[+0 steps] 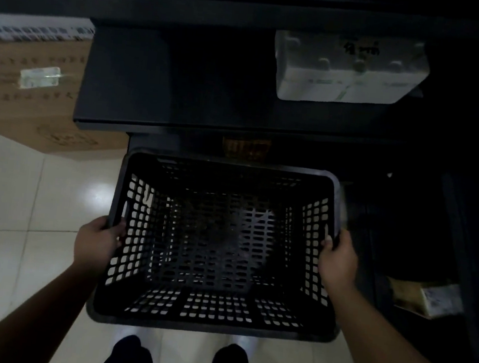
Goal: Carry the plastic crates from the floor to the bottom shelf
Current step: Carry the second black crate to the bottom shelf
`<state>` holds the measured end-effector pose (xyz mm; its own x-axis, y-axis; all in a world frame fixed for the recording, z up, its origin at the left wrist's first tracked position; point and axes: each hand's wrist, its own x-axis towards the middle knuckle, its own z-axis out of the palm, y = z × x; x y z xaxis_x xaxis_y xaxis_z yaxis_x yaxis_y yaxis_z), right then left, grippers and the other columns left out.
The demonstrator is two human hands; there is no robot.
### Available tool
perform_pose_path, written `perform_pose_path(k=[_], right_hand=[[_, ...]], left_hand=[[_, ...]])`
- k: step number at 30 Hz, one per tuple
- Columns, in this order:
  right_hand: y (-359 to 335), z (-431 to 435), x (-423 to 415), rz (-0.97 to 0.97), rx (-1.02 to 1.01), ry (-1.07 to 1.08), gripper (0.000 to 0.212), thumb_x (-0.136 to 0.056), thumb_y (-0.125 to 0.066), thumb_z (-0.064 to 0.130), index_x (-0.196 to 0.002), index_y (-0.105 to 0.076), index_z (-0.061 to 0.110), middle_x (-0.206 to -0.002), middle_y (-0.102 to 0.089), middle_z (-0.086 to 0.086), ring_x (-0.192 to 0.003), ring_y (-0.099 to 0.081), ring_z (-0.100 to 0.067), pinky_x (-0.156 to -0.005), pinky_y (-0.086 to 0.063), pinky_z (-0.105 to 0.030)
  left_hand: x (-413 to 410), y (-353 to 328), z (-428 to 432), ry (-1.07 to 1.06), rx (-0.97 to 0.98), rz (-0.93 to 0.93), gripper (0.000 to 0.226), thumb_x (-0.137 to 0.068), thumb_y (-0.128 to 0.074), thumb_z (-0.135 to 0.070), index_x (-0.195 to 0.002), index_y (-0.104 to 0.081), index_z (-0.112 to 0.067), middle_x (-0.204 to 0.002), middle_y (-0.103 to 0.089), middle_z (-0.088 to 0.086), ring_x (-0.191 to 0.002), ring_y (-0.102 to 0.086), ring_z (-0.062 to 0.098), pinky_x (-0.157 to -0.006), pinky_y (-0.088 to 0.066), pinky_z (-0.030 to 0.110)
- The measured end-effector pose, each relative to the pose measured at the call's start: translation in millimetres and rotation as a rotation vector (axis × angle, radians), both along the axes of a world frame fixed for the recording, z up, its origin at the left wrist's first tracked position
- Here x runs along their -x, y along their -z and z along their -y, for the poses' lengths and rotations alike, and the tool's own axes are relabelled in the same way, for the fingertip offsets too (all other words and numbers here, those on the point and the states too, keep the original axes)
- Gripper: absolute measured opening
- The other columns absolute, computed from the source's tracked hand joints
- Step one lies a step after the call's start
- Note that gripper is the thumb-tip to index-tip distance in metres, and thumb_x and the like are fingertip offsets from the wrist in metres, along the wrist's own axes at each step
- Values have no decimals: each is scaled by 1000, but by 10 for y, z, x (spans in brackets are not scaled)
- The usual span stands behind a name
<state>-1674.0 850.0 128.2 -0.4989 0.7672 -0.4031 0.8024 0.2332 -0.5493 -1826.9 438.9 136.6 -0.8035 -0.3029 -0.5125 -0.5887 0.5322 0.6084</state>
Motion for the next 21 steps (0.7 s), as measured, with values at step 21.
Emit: perform_pose_path(k=[21], right_hand=[[95, -241, 129, -26, -6, -46, 14, -99, -44, 19, -111, -51, 14, -85, -58, 0, -78, -58, -26, -64, -40, -32]], left_hand=[[-18, 150, -199, 64, 106, 26, 26, -91, -61, -43, -90, -67, -18, -76, -73, 4, -68, -71, 28, -62, -52, 36]])
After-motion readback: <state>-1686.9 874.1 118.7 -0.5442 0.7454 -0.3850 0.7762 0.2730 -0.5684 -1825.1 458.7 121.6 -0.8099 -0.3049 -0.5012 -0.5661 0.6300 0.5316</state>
